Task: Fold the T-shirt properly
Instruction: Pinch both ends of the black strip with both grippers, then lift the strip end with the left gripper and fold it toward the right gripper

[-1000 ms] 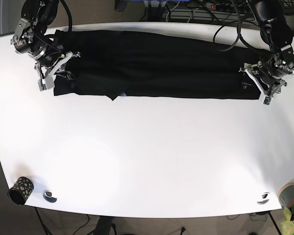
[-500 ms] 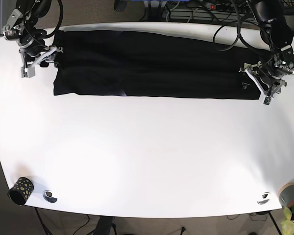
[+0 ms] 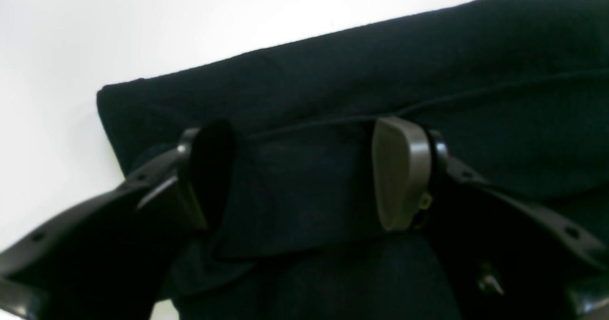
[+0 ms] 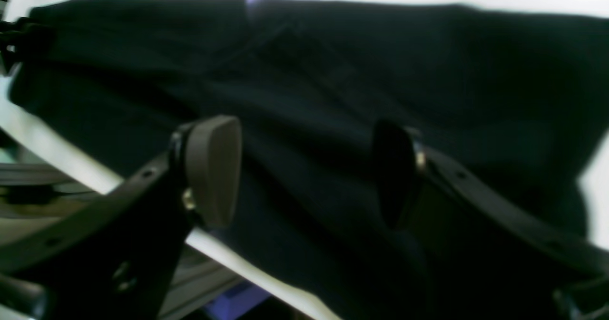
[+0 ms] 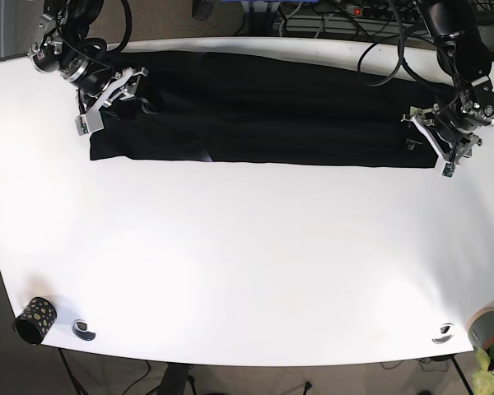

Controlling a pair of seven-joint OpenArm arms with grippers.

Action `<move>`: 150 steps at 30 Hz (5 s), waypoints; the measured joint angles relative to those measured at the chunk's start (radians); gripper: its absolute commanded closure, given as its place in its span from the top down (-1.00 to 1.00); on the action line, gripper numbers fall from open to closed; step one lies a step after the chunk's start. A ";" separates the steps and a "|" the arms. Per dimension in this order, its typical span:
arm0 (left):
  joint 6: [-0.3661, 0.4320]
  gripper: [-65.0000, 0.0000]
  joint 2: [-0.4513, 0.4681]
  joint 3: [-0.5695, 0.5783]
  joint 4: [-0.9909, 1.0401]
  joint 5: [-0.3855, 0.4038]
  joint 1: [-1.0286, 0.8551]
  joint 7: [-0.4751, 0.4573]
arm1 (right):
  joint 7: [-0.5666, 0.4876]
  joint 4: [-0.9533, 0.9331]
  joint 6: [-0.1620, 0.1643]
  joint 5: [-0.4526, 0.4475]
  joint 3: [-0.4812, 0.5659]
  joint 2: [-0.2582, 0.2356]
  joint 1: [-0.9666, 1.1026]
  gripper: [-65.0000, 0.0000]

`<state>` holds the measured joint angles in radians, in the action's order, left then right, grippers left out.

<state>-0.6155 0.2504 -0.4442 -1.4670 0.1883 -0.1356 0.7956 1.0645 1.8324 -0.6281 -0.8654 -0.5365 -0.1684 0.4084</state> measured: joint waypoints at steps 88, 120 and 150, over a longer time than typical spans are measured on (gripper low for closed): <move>0.068 -0.91 -0.195 0.294 -0.297 0.468 -0.011 0.402 | -0.100 -0.291 -0.028 0.156 0.006 -0.015 -0.140 0.28; 0.232 -0.22 -0.283 0.679 -0.374 0.389 0.085 0.409 | -0.092 -0.296 -0.027 0.163 0.006 -0.015 -0.158 0.28; 0.043 -0.83 -0.095 0.304 -0.409 0.292 -0.099 0.396 | 0.053 -0.193 0.077 -0.047 -0.196 -0.131 -0.238 0.80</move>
<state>-0.5724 0.1558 -0.1398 -1.8755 0.4805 -0.2344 1.1915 1.1172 1.6398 -0.5514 -0.9123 -0.7326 -0.2993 0.1699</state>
